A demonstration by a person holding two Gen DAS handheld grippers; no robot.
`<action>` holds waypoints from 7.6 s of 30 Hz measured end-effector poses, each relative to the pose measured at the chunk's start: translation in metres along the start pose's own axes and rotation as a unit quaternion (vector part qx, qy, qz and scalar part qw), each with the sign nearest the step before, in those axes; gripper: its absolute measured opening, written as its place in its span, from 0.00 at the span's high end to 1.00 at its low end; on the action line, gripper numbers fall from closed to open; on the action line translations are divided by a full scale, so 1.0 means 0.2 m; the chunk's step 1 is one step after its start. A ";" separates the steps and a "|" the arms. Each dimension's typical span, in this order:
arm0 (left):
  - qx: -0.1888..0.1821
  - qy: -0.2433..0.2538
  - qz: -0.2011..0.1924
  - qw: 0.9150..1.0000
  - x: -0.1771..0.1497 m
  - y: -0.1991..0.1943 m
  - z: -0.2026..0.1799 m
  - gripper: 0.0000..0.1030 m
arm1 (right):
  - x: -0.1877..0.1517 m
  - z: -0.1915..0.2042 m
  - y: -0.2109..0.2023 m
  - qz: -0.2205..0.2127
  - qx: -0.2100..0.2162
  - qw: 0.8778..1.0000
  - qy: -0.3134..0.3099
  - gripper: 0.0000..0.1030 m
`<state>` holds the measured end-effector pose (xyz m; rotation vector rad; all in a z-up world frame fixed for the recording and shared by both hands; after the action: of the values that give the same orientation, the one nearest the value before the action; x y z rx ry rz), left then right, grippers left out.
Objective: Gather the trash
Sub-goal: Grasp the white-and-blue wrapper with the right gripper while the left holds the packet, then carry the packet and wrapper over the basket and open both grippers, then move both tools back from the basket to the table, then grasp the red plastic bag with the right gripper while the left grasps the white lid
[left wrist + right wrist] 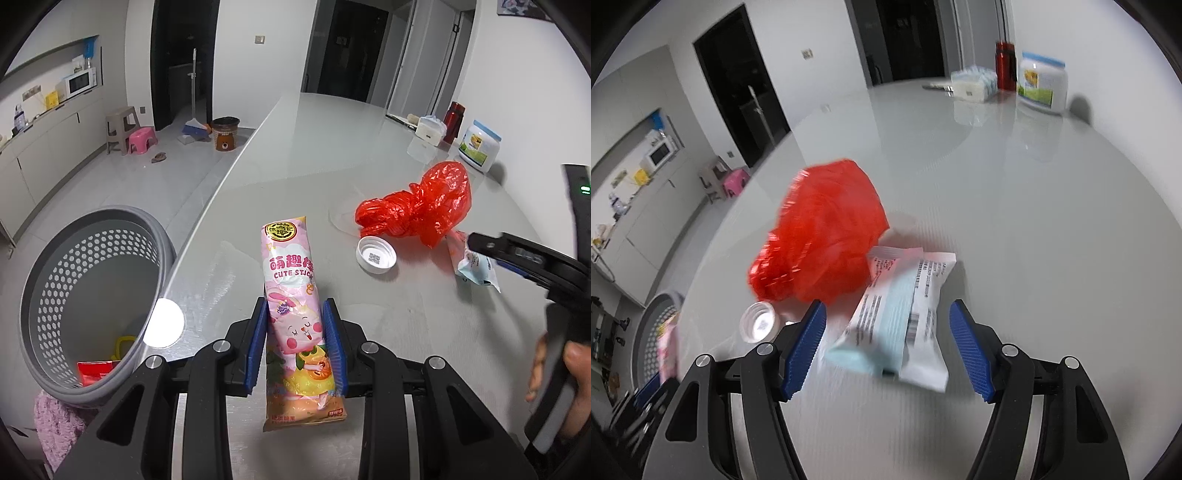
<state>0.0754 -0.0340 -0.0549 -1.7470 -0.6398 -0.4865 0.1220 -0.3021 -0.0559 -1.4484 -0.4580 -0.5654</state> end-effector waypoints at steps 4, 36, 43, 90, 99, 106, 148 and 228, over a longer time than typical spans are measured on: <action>0.003 -0.004 0.002 1.000 0.00 0.01 0.02 0.71 | 0.00 -0.02 0.10 0.024 -0.007 1.000 0.019 0.36; -0.009 0.001 -0.006 1.000 -0.04 -0.08 0.04 0.70 | -0.31 -0.13 -0.25 -0.031 -0.004 0.999 0.043 0.48; -0.006 0.003 -0.017 1.000 -0.06 -0.15 0.10 0.70 | -0.37 -0.06 -0.41 -0.053 0.006 0.998 0.026 0.48; 0.112 -0.105 -0.031 0.988 0.08 -0.05 1.25 0.30 | -0.06 1.59 0.16 0.015 0.235 0.946 -0.222 0.39; 0.125 -0.115 -0.059 0.984 0.06 -0.13 1.24 0.24 | -0.17 1.44 0.11 0.001 0.211 0.955 -0.210 0.36; 0.137 -0.102 -0.071 0.983 0.03 -0.18 1.20 0.20 | -0.22 1.37 0.07 -0.013 0.213 0.956 -0.201 0.32; 0.041 0.009 -0.058 0.997 0.11 -0.09 0.15 0.11 | 0.11 0.11 -0.15 -0.084 0.046 0.993 -0.072 0.21; 0.015 0.061 -0.015 0.998 0.20 0.12 -0.23 0.62 | 0.15 -0.11 -0.16 -0.112 0.116 0.987 0.024 0.72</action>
<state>0.1219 -0.0767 -0.0358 -1.6676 -0.5836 -0.5975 0.1243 -0.3283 -0.0140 -1.1666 -0.6324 -0.7006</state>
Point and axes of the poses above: each gripper's, at about its wrist camera, not at the fingertips, and y roughly the way its jaws point, z to its left, x to its top, the point moved 2 cm from there along y, roughly the way its jaws point, and after that the axes turned 11 degrees about -y, right-handed, at the moved point
